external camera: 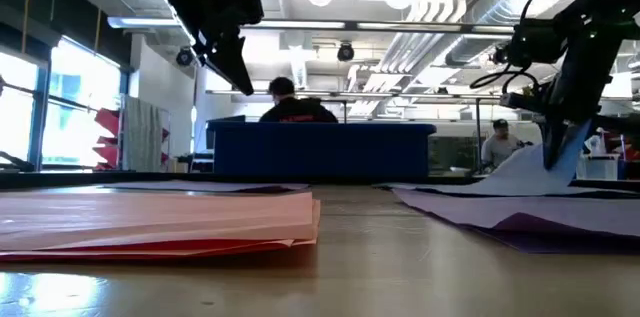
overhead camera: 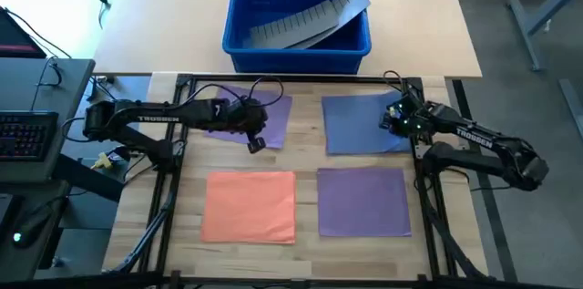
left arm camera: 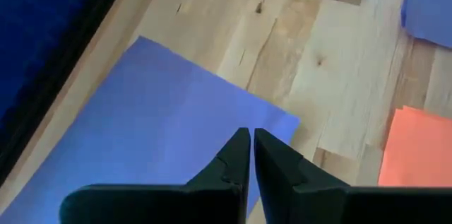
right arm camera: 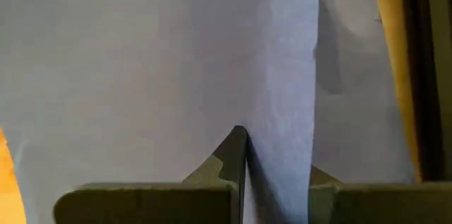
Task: Organize paper
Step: Stack the blue paper on top of the blue paper, then stack the purple paper on top of the purple paper
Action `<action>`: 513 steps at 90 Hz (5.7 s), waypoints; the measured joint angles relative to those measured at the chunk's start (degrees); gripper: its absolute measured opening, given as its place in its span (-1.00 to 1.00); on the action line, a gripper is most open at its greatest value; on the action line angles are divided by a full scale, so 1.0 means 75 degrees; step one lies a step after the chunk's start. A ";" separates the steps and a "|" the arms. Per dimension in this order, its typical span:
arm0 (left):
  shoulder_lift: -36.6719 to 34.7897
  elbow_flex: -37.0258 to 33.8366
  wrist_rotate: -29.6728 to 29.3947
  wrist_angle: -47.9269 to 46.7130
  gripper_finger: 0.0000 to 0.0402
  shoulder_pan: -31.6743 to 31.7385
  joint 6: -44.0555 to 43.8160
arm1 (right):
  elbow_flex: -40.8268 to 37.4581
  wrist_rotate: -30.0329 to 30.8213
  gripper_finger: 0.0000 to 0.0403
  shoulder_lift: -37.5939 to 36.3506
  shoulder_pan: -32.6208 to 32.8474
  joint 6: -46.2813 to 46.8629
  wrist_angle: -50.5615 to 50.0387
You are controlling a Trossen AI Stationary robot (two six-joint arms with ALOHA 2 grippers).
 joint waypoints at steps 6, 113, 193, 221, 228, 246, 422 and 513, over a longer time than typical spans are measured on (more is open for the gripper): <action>-0.0001 0.0000 0.0000 0.0000 -1.00 -0.0002 -0.0001 | 0.0000 0.0052 -1.00 0.0000 0.0000 -0.0069 0.0000; 0.0000 -0.0006 0.0119 -0.0003 -1.00 0.0000 -0.0070 | 0.0003 0.0818 0.15 0.0000 0.0000 -0.0646 -0.0867; -0.0003 0.0323 -0.0286 -0.0705 -1.00 -0.0008 -0.0602 | 0.2203 0.1475 0.12 0.0010 0.0140 -0.1290 -0.2331; 0.0010 0.0644 -0.1137 -0.2541 -1.00 0.1584 -0.1922 | 0.3677 0.0175 0.08 0.1845 0.2129 -0.1573 -0.0489; 0.0062 0.0345 -0.0664 -0.2589 -1.00 0.2374 -0.1815 | 0.3876 -0.0177 0.04 0.2725 0.2717 -0.1556 0.0606; 0.0280 -0.0287 -0.0419 -0.2209 -1.00 0.3892 -0.1497 | 0.4290 -0.1513 0.01 0.4919 0.3584 -0.0565 0.4927; 0.2495 -0.0994 0.1058 -0.0356 -1.00 0.2166 -0.0335 | 0.6616 -0.2227 0.01 0.9242 0.3851 0.0521 0.5903; -0.0833 0.2019 -0.0996 -0.2335 -1.00 0.2202 -0.0744 | 0.6630 -0.4679 -1.00 0.5657 0.2886 -0.1907 -0.0298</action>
